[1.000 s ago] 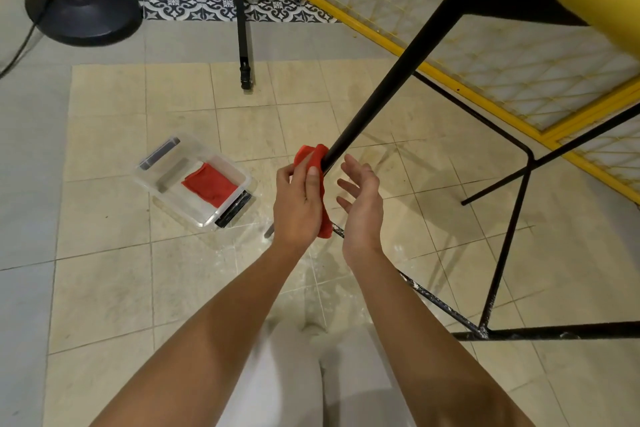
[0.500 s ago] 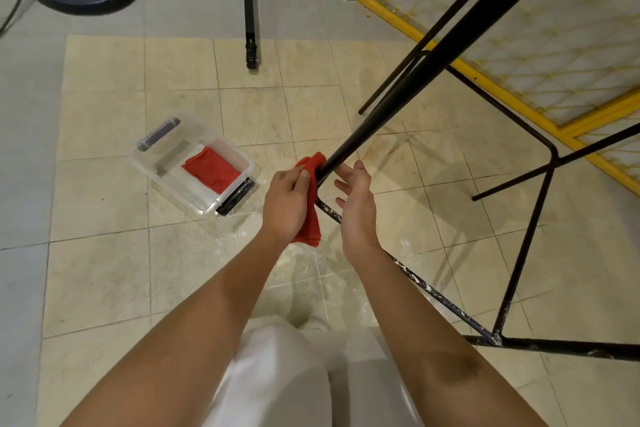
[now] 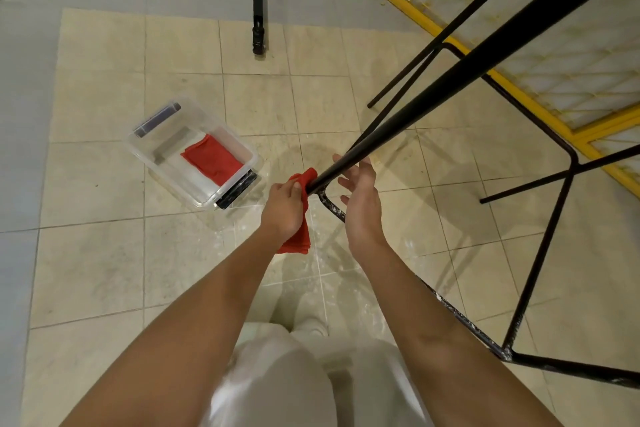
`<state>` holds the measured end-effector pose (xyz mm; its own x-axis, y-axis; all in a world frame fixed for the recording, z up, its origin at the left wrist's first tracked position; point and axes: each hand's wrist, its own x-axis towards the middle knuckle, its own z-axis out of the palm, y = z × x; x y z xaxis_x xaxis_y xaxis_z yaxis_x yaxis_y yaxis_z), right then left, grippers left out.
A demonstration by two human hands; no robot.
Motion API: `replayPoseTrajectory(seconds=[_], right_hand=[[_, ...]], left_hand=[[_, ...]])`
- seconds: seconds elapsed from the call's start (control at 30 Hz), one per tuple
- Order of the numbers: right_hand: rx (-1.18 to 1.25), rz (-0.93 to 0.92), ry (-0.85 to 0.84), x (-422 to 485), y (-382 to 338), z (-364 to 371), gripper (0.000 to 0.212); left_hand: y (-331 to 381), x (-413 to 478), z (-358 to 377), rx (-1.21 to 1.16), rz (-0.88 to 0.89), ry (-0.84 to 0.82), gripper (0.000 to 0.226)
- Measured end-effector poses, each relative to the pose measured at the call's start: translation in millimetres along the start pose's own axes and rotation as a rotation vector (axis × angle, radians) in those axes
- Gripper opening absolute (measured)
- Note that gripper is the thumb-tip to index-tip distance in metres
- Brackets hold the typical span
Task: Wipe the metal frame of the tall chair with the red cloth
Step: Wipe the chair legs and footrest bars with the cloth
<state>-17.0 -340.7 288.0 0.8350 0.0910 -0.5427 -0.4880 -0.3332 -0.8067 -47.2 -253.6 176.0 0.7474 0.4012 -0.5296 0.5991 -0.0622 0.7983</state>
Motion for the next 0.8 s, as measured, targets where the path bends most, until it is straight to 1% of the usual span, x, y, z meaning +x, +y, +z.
replayPoseTrajectory(seconds=[0.07,0.13,0.23,0.37,0.4,0.47,0.63,0.7,0.73,0.8], right_hand=[[-0.004,-0.012,-0.016,-1,1,-2,0.055],[-0.003,-0.022,-0.012,0,1,-3,0.052],[-0.011,-0.040,0.009,4,3,-2,0.051],[0.016,-0.056,0.009,4,2,-1,0.051],[0.025,-0.054,0.009,4,2,-1,0.051],[0.024,-0.053,0.008,4,2,-2,0.051],[0.042,-0.042,0.024,3,3,-2,0.053],[0.045,-0.033,0.021,2,3,-3,0.051],[0.044,-0.023,0.021,0,5,-3,0.050],[0.030,-0.009,0.017,-3,8,-5,0.048]], left_hand=[[2,1,-2,0.007,-0.047,-0.004,0.046],[5,1,-4,-0.001,-0.043,-0.009,0.044],[14,-13,-7,-0.081,0.023,0.009,0.040],[32,-37,-5,-0.292,0.108,0.042,0.032],[34,-41,-5,-0.309,0.119,0.050,0.030],[33,-42,-2,-0.281,0.133,0.069,0.033],[20,-27,-1,-0.157,0.096,0.044,0.040],[20,-26,-5,-0.165,0.111,0.009,0.038],[21,-27,-8,-0.180,0.087,-0.009,0.037],[21,-30,-14,-0.267,-0.020,-0.004,0.037]])
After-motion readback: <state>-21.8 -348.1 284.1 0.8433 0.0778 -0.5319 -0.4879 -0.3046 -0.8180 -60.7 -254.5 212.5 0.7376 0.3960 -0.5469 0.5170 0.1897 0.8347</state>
